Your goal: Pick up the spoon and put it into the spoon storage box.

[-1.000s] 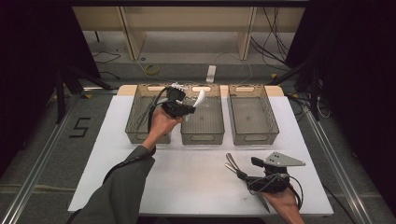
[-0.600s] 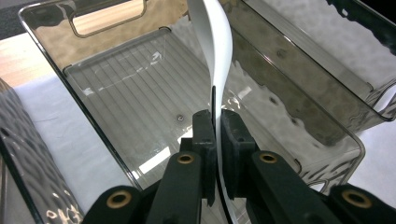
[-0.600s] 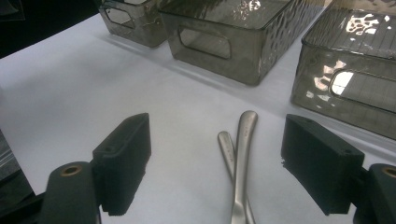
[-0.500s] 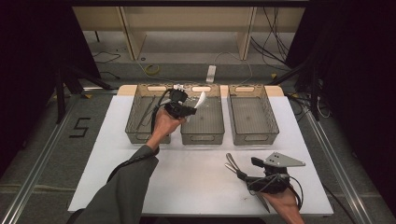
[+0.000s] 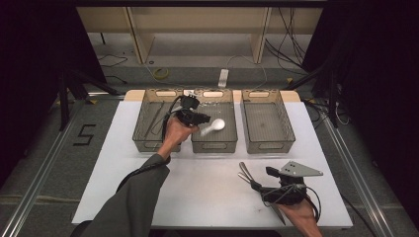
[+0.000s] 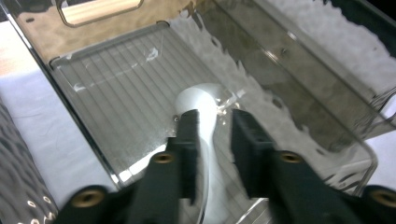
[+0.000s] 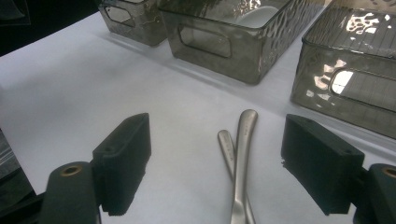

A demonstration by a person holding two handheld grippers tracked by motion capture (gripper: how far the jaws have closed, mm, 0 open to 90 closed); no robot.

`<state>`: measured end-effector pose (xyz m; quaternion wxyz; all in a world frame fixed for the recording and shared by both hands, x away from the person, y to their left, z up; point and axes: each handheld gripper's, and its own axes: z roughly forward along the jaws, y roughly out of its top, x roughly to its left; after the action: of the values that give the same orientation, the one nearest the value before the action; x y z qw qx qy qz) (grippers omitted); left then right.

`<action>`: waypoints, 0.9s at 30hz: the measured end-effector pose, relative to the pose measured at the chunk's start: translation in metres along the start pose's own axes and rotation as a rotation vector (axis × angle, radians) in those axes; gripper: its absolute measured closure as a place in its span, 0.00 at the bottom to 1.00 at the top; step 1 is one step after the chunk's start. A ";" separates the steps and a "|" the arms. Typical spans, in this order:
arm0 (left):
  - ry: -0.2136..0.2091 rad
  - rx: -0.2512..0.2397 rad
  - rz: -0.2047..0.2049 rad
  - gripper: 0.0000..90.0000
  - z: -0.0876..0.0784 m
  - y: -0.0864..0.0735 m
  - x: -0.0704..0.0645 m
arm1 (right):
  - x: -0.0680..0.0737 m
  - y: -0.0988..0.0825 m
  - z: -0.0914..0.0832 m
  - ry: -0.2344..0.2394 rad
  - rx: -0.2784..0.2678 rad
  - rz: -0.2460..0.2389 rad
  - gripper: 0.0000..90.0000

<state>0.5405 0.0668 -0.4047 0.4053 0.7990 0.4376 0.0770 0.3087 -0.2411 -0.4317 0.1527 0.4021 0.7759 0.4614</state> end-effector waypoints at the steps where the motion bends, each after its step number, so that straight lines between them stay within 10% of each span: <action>1: -0.008 -0.004 -0.010 0.71 -0.001 0.001 0.000 | 0.000 0.000 0.000 0.000 0.000 0.000 0.28; 11: -0.073 -0.017 -0.019 0.40 -0.025 -0.006 0.000 | 0.000 0.000 0.000 0.000 0.002 0.000 0.28; 27: -0.091 -0.043 0.075 0.28 -0.090 -0.056 -0.003 | -0.010 0.007 0.002 -0.028 0.080 0.002 0.32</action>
<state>0.4602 0.1327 -0.3851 0.4387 0.8086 0.3867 0.0653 0.3194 -0.2460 -0.4277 0.1468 0.4151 0.7911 0.4246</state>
